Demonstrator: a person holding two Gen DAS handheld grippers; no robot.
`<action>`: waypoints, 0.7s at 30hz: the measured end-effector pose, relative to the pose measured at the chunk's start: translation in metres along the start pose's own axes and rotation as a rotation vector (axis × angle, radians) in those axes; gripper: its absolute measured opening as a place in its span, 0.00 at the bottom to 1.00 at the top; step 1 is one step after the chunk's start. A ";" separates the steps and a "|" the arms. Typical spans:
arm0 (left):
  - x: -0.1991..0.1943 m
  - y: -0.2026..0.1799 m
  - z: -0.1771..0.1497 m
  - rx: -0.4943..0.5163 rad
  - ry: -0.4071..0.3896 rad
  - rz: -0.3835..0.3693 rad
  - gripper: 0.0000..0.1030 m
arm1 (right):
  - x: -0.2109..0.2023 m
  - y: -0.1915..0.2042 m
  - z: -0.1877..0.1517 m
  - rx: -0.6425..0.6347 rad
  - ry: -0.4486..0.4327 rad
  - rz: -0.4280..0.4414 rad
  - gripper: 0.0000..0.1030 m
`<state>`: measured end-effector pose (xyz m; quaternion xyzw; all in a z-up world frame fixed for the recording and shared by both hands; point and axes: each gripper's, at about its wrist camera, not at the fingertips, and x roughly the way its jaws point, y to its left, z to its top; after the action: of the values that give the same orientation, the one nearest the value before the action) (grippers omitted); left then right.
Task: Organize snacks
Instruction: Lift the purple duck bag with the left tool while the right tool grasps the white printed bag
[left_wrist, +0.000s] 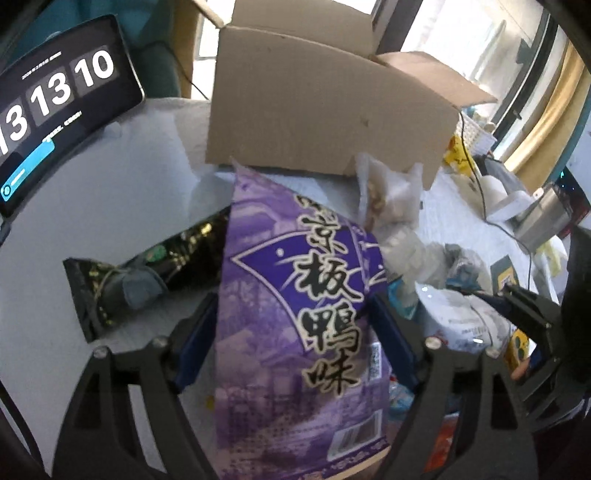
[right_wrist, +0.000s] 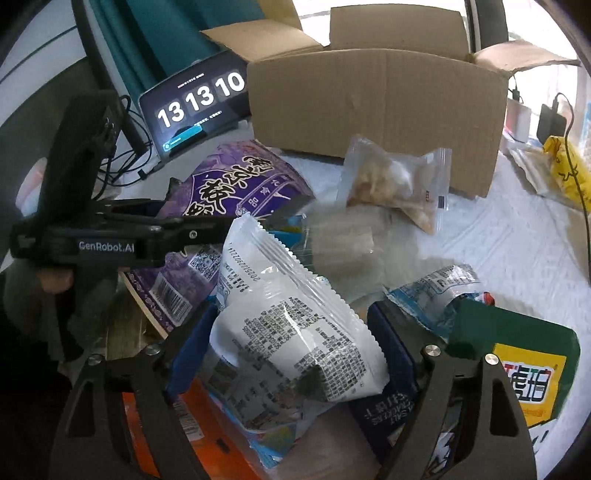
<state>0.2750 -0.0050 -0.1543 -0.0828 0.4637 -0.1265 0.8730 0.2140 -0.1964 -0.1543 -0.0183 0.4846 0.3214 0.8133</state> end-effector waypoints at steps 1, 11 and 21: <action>-0.001 -0.001 0.000 0.011 -0.002 0.000 0.79 | -0.001 0.000 -0.001 -0.001 0.000 0.008 0.75; -0.023 -0.014 -0.009 0.089 -0.089 0.042 0.43 | -0.029 0.003 0.002 -0.013 -0.073 -0.032 0.63; -0.057 -0.025 -0.003 0.155 -0.185 0.069 0.18 | -0.063 -0.002 0.013 -0.001 -0.154 -0.070 0.62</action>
<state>0.2383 -0.0122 -0.1044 -0.0106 0.3726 -0.1235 0.9197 0.2043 -0.2251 -0.0977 -0.0110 0.4193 0.2935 0.8590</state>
